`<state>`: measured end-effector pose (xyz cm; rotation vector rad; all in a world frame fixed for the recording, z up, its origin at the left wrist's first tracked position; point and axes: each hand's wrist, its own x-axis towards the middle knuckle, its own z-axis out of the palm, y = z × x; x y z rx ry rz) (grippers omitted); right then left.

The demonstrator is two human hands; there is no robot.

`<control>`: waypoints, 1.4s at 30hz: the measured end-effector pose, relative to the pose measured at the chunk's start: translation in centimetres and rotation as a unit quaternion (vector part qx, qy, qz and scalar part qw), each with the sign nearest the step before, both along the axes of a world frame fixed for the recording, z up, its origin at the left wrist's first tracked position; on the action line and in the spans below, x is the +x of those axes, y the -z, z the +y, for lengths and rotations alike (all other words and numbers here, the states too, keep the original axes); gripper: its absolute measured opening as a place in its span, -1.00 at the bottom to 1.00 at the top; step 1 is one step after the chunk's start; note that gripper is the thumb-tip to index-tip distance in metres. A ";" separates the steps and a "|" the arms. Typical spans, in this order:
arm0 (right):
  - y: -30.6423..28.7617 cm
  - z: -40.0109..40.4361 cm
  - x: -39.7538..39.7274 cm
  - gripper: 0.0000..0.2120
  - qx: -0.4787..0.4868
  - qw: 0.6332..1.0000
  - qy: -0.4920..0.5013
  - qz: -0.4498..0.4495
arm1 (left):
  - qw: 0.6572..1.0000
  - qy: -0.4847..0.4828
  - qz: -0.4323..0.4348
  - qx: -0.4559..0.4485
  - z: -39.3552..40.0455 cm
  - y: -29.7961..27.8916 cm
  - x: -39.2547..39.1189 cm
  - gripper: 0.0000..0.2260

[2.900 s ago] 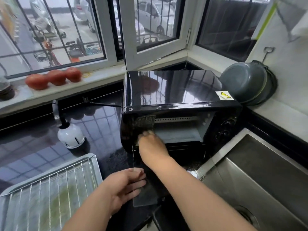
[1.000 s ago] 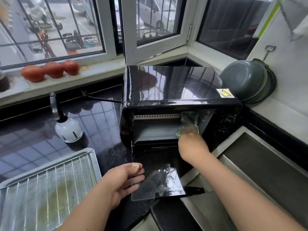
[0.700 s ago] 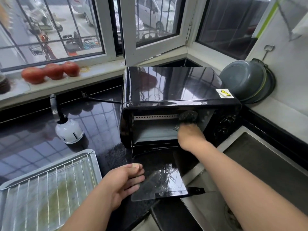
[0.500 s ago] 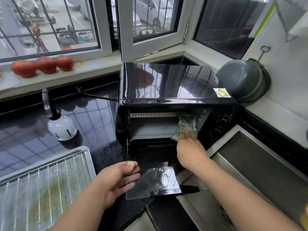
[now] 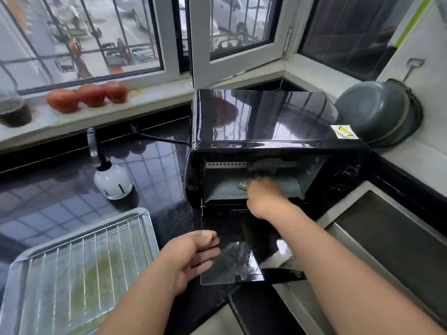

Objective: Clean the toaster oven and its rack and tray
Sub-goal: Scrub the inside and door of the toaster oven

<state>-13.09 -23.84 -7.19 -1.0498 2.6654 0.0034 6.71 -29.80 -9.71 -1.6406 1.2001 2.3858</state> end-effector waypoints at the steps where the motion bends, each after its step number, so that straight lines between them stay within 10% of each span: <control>1: 0.1 -1.3 0.8 -0.63 -0.018 1.000 -0.025 -0.005 | 1.000 -0.002 0.000 0.000 0.0 -0.1 0.0 -0.83; 12: 0.9 0.2 5.5 -0.43 -0.112 0.961 -0.253 -0.009 | 1.000 0.004 0.006 0.006 0.4 -0.5 -0.1 -0.85; 18: 0.3 -3.1 5.2 -0.69 -0.106 0.976 -0.189 0.001 | 1.000 -0.005 0.006 0.004 0.3 -0.2 0.0 -0.84; 26: 1.4 -0.7 5.9 -0.56 -0.131 0.962 -0.230 0.063 | 1.000 -0.007 0.009 0.009 0.3 -0.1 -0.1 -0.80; 33: -1.1 7.2 -0.8 -0.70 0.146 0.961 -0.097 0.212 | 1.000 -0.014 0.009 0.012 0.5 -0.5 -0.2 -0.84; 42: -0.6 3.0 -1.2 -0.73 0.087 0.986 -0.035 0.134 | 1.000 -0.016 0.009 0.010 0.3 -0.1 0.1 -0.83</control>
